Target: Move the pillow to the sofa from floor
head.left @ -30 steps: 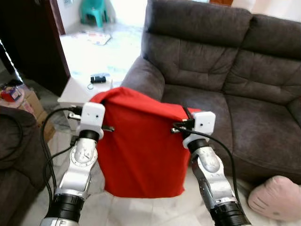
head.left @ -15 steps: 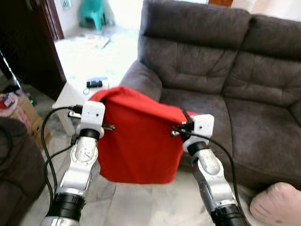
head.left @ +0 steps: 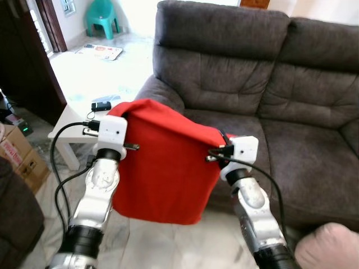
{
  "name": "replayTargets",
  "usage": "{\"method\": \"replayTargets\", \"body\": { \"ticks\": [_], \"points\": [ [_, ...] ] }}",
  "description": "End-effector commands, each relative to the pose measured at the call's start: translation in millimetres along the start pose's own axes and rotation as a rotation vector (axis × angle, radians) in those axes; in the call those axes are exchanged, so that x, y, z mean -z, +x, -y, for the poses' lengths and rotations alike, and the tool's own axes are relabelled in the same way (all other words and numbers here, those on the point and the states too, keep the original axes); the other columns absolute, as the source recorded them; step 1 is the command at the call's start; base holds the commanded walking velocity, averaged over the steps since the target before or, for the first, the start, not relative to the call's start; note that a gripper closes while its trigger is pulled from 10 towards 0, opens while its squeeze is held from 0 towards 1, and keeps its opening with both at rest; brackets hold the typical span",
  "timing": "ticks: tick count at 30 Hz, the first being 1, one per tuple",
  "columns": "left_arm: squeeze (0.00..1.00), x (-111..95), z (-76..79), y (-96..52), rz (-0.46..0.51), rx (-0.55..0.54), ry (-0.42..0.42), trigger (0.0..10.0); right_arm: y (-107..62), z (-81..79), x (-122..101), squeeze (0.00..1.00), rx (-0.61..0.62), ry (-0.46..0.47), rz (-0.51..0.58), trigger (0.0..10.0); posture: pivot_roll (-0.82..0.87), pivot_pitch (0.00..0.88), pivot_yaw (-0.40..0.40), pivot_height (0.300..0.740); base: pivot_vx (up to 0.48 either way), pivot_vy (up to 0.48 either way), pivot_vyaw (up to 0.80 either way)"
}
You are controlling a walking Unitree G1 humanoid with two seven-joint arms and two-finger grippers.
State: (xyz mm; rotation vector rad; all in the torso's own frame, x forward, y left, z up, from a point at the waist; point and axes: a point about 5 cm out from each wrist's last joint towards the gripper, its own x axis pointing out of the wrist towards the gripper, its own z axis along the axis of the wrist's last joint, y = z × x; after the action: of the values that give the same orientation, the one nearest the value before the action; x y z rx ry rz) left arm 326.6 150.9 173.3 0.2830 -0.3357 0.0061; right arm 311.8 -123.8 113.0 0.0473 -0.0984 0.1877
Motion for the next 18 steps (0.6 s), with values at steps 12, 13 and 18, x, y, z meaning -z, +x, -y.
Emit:
{"method": "replayTargets", "body": {
  "ticks": [12,13,18],
  "points": [
    [0.00,-18,-23.0,10.1,0.068,-0.078,0.032,10.0,7.6,4.7,-26,0.00,0.056,0.029,0.127,10.0,0.07,0.000,-0.059,0.740,0.281,0.000,0.00],
    [0.00,-20,-24.9,11.5,0.077,-0.085,0.034,10.0,7.6,2.1,-27,0.00,0.043,0.025,0.127,10.0,0.08,0.000,-0.062,0.740,0.281,0.000,0.00],
    [0.00,-22,-26.0,12.3,0.083,-0.090,0.034,10.0,7.2,1.5,-26,0.00,0.039,0.018,0.126,10.0,0.08,0.000,-0.066,0.740,0.281,0.000,0.00]
  ]
}}
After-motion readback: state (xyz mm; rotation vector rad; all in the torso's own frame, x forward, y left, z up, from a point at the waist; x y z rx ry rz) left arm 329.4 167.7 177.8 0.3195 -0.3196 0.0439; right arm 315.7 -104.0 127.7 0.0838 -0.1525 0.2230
